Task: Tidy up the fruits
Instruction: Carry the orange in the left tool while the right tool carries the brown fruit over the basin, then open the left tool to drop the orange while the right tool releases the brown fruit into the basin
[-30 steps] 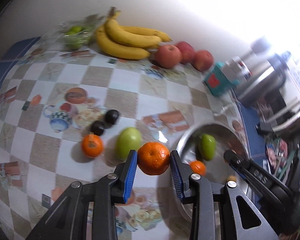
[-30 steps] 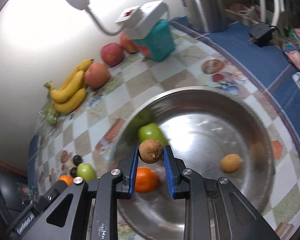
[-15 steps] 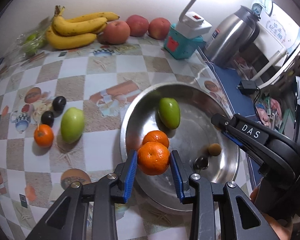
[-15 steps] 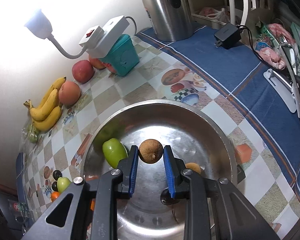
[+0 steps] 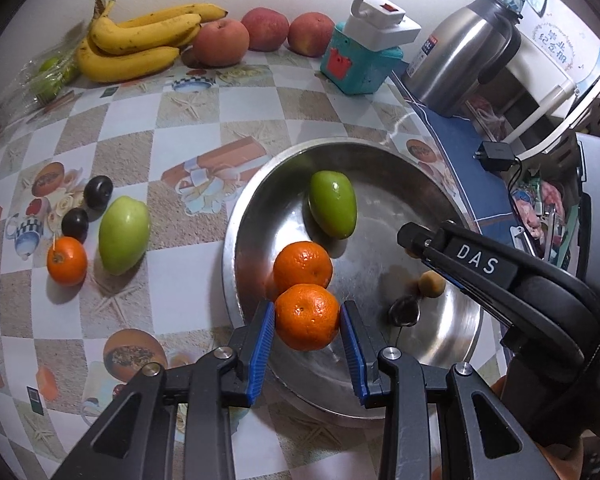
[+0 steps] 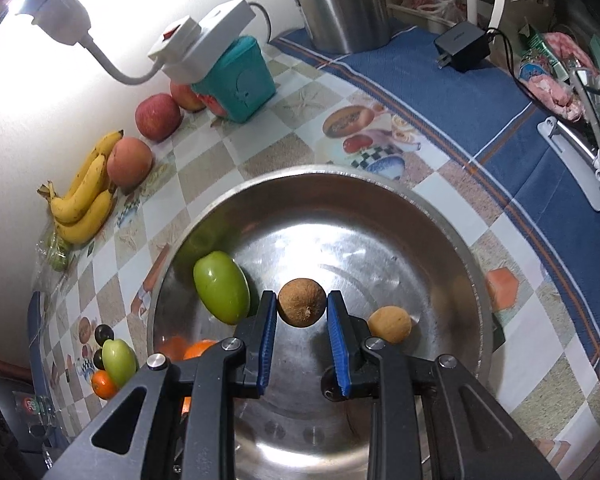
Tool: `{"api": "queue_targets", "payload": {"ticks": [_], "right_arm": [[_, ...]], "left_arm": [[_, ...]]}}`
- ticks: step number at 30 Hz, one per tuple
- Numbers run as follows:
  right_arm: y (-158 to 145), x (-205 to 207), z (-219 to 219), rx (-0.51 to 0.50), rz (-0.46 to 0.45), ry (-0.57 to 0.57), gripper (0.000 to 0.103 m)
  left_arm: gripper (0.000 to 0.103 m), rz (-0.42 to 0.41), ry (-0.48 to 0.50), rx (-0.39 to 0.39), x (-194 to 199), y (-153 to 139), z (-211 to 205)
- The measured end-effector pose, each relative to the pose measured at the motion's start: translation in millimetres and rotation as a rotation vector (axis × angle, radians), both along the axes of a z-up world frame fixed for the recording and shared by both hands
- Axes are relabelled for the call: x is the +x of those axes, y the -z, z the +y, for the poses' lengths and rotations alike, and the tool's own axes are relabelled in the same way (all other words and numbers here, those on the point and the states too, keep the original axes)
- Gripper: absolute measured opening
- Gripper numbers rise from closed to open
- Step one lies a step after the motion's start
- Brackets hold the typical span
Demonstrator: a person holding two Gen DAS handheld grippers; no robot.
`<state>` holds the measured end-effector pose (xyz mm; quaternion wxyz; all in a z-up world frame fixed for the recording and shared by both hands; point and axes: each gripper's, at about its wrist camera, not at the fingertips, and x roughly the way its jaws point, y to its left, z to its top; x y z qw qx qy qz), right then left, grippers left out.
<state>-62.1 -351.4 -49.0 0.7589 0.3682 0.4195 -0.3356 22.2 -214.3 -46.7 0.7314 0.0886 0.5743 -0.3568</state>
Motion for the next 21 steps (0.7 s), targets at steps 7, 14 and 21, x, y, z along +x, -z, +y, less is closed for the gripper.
{"api": "queue_targets", "payload": {"ticks": [7, 14, 21], "right_arm": [[2, 3, 2, 0.011, 0.014, -0.007, 0.027], [5, 5, 2, 0.018, 0.024, -0.009, 0.027], [13, 6, 2, 0.041, 0.038, -0.008, 0.027]], "left_arm": [[0.036, 0.009, -0.001, 0.016, 1, 5, 0], [0.036, 0.007, 0.010, 0.029, -1, 8, -4], [0.037, 0.009, 0.008, 0.038, 0, 11, -5]]}}
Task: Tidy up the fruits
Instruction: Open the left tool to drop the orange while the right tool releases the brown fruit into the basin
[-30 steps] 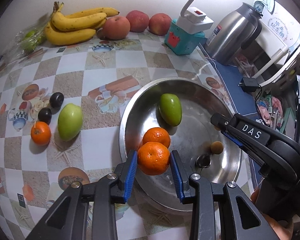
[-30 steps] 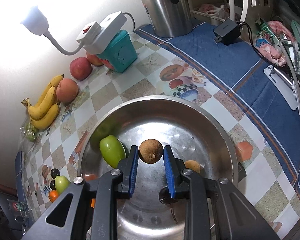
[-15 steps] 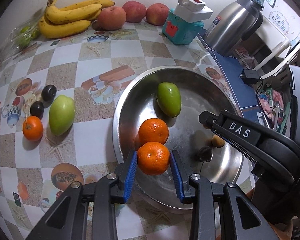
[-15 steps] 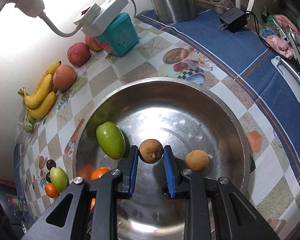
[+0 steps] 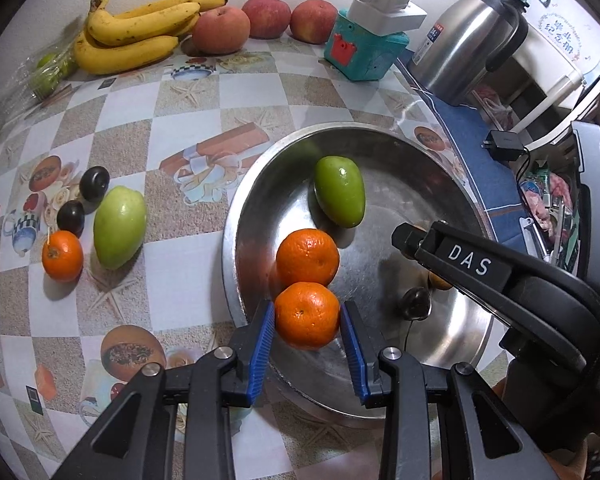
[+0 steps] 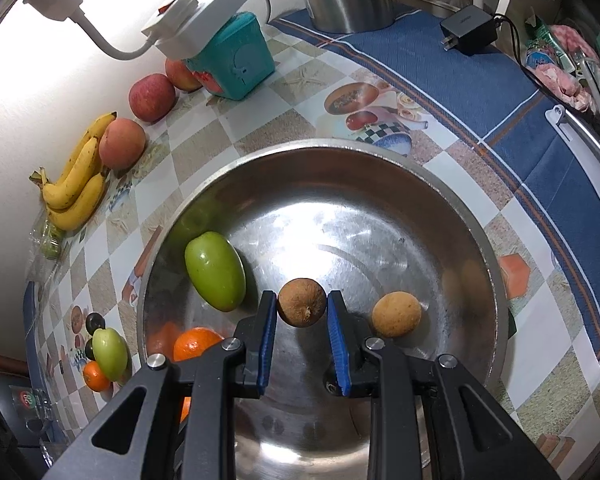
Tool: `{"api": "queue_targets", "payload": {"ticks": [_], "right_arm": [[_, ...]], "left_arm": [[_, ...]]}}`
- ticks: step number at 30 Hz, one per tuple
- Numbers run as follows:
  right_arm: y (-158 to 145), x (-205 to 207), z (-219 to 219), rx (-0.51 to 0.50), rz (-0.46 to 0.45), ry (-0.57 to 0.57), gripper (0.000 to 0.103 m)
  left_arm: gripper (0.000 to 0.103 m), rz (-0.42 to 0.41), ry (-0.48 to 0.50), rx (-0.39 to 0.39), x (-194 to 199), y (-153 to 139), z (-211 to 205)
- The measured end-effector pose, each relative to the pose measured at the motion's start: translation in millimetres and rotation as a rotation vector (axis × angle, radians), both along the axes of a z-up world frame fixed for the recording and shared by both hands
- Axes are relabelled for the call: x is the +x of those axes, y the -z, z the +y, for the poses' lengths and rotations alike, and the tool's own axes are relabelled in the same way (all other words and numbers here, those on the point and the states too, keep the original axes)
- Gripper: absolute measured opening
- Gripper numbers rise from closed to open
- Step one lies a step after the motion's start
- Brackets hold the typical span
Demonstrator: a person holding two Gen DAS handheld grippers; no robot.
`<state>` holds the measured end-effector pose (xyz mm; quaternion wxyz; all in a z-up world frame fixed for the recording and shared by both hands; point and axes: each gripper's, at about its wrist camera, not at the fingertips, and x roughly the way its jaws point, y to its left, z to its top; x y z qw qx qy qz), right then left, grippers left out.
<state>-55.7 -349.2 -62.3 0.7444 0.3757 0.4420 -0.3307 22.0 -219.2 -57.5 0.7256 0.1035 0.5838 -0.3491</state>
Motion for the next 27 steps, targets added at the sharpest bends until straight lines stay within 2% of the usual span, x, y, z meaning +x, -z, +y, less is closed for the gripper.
{"api": "queue_targets", "payload": {"ticks": [6, 9, 12, 14, 16, 17, 23, 27], "right_arm": [[2, -1, -1, 0.008, 0.005, 0.005, 0.027], [1, -1, -1, 0.005, 0.007, 0.006, 0.027], [-2, -1, -2, -0.002, 0.013, 0.009, 0.027], [-5, -1, -2, -0.012, 0.015, 0.012, 0.031], [-9, 0, -1, -0.027, 0.020, 0.011, 0.043], [-11, 0, -1, -0.034, 0.019, 0.010, 0.044], [-26, 0, 3, -0.067, 0.004, 0.001, 0.045], [-31, 0, 5, -0.079, 0.002, -0.009, 0.045]], "left_arm": [[0.039, -0.002, 0.011, 0.000, 0, 0, -3], [0.045, -0.005, 0.012, -0.001, 0, -1, -2], [0.046, -0.010, 0.007, -0.005, 1, -3, -1], [0.049, -0.016, 0.001, -0.011, 2, -6, 1], [0.051, -0.021, -0.006, -0.018, 4, -9, 3], [0.052, -0.024, -0.010, -0.021, 4, -11, 4], [0.053, -0.044, -0.052, -0.037, 13, -20, 14], [0.053, -0.070, -0.119, -0.038, 26, -27, 29]]}}
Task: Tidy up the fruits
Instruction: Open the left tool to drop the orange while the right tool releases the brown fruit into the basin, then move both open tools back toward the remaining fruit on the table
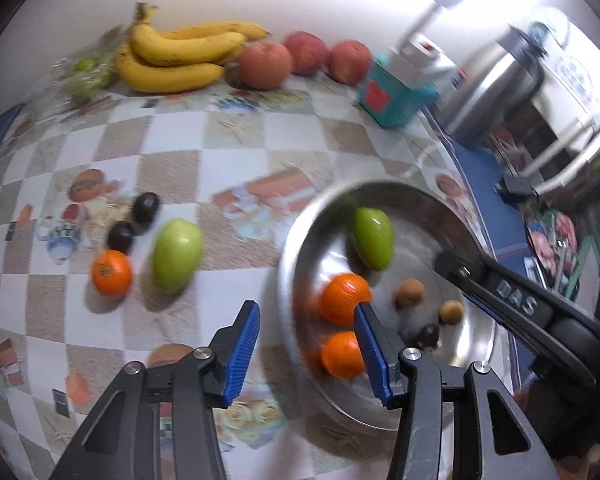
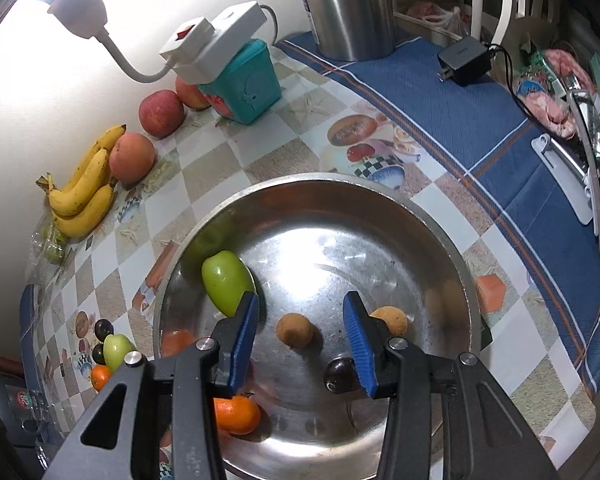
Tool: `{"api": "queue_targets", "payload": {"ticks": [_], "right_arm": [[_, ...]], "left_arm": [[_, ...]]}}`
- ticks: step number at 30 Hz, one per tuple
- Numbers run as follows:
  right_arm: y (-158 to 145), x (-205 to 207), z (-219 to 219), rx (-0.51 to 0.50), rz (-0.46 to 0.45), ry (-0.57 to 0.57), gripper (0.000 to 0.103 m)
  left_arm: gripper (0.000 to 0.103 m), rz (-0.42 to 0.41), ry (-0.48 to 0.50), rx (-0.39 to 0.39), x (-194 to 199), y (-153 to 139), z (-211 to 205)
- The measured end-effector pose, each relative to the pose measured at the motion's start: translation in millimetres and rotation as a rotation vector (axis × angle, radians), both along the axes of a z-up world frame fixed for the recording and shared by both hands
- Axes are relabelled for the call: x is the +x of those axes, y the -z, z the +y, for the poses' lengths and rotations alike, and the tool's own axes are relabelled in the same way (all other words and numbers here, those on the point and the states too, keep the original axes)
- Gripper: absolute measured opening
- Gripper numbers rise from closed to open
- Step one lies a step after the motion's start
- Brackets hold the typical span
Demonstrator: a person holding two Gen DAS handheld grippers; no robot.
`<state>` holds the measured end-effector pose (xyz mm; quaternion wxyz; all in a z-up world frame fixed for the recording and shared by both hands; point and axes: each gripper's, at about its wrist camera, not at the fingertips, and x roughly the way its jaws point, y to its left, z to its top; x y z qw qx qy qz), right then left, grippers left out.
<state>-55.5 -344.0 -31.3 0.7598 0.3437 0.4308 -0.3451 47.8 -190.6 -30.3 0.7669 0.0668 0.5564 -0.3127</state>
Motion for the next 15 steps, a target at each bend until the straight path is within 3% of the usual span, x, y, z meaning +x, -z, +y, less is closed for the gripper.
{"api": "queue_targets", "payload": {"ticks": [15], "right_arm": [[-8, 25, 33, -0.019, 0.014, -0.126, 0.045]], "left_arm": [[0.053, -0.078, -0.279, 0.030, 61, -12, 75]]}}
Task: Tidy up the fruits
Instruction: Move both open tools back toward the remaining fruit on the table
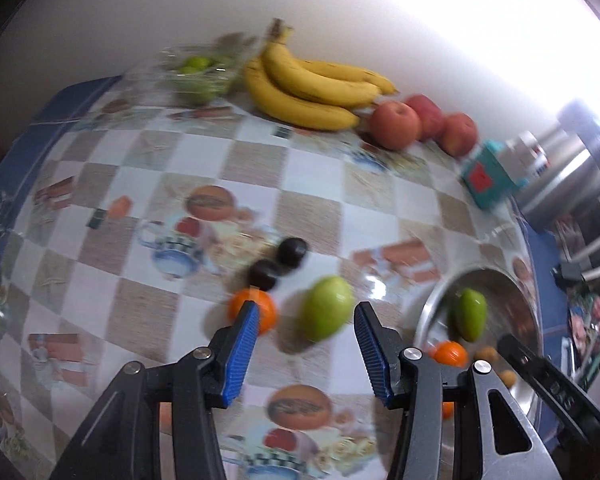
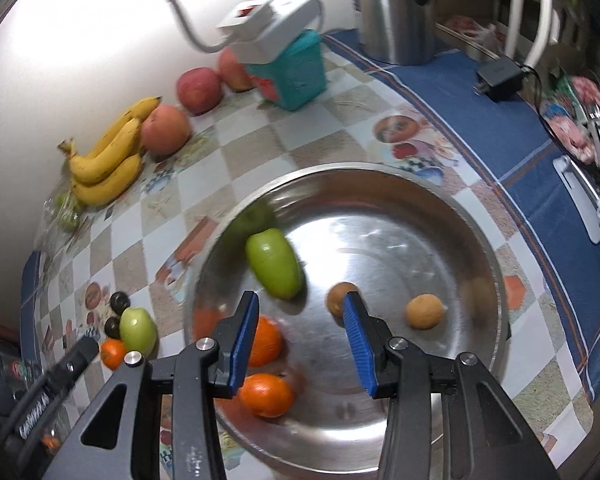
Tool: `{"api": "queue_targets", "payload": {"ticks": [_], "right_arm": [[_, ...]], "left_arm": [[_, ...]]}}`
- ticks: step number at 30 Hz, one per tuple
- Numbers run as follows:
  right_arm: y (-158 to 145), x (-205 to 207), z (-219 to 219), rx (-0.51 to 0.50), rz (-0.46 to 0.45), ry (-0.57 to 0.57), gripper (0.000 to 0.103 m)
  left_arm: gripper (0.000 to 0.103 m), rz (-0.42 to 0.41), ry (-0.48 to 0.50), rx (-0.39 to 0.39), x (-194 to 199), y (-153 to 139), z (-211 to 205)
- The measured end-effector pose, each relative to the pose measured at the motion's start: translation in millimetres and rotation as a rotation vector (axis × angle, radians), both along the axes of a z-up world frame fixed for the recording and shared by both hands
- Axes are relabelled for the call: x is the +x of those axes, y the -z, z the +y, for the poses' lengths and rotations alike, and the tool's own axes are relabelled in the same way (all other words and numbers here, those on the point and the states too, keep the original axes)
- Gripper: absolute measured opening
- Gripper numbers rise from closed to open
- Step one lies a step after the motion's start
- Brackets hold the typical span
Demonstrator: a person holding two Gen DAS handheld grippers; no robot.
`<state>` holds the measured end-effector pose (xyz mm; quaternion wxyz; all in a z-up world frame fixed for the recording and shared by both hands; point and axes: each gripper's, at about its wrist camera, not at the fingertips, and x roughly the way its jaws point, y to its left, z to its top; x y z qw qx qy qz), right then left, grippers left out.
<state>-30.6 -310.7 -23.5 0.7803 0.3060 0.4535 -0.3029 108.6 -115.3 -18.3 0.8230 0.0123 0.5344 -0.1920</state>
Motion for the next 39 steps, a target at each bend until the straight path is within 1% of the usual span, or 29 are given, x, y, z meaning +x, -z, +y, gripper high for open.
{"api": "queue_targets", "payload": {"ticks": [3, 6, 11, 13, 15, 18, 20, 22, 23, 24, 25, 26, 27, 28, 29, 30, 32, 33, 34, 35, 39], "right_arm": [[-3, 7, 8, -0.010, -0.001, -0.035, 0.045], [-3, 10, 12, -0.014, 0.001, -0.050, 0.045], [-1, 8, 10, -0.010, 0.005, -0.046, 0.045], [-1, 7, 9, -0.007, 0.007, -0.041, 0.045], [1, 8, 8, -0.004, 0.013, -0.041, 0.045], [4, 9, 8, -0.002, 0.024, -0.043, 0.046], [5, 10, 7, -0.004, 0.031, -0.043, 0.052], [5, 10, 7, -0.004, 0.033, -0.041, 0.055], [5, 9, 7, -0.003, 0.034, -0.041, 0.055], [6, 10, 7, -0.003, 0.038, -0.040, 0.059], [6, 10, 6, -0.004, 0.041, -0.038, 0.065], [7, 9, 6, -0.003, 0.044, -0.036, 0.066], [7, 9, 6, -0.002, 0.046, -0.034, 0.070], [7, 9, 5, -0.002, 0.052, -0.031, 0.075], [8, 9, 5, -0.004, 0.057, -0.028, 0.077], [8, 9, 5, -0.004, 0.060, -0.026, 0.077], [9, 8, 4, 0.004, 0.058, -0.024, 0.077], [9, 8, 4, 0.002, 0.061, -0.022, 0.080], [8, 8, 4, -0.002, 0.064, -0.020, 0.090], [8, 7, 4, -0.008, 0.065, -0.018, 0.094], [4, 5, 4, -0.009, 0.049, -0.007, 0.095]], "left_arm": [[0.054, -0.010, -0.049, 0.006, 8, -1, 15], [0.054, -0.006, -0.075, 0.000, 12, -1, 24], [0.054, 0.002, -0.085, -0.003, 14, 0, 27], [0.057, 0.004, -0.085, -0.001, 14, 1, 26], [0.061, 0.004, -0.088, 0.007, 14, 1, 26], [0.062, 0.010, -0.091, 0.015, 15, 3, 26], [0.062, 0.012, -0.092, 0.020, 15, 4, 27], [0.065, 0.014, -0.094, 0.025, 16, 5, 27], [0.068, 0.014, -0.094, 0.028, 16, 6, 27], [0.072, 0.013, -0.096, 0.036, 16, 6, 26], [0.075, 0.013, -0.096, 0.041, 16, 7, 26], [0.080, 0.014, -0.098, 0.047, 16, 8, 26], [0.087, 0.015, -0.103, 0.053, 17, 8, 27], [0.090, 0.016, -0.108, 0.058, 17, 9, 27], [0.097, 0.015, -0.116, 0.061, 18, 9, 29], [0.101, 0.012, -0.125, 0.063, 18, 10, 30], [0.103, 0.001, -0.141, 0.066, 18, 9, 33], [0.103, -0.004, -0.147, 0.068, 19, 9, 34], [0.103, -0.010, -0.153, 0.069, 19, 8, 35], [0.103, -0.015, -0.158, 0.070, 19, 8, 37], [0.103, -0.027, -0.174, 0.070, 20, 8, 40]]}}
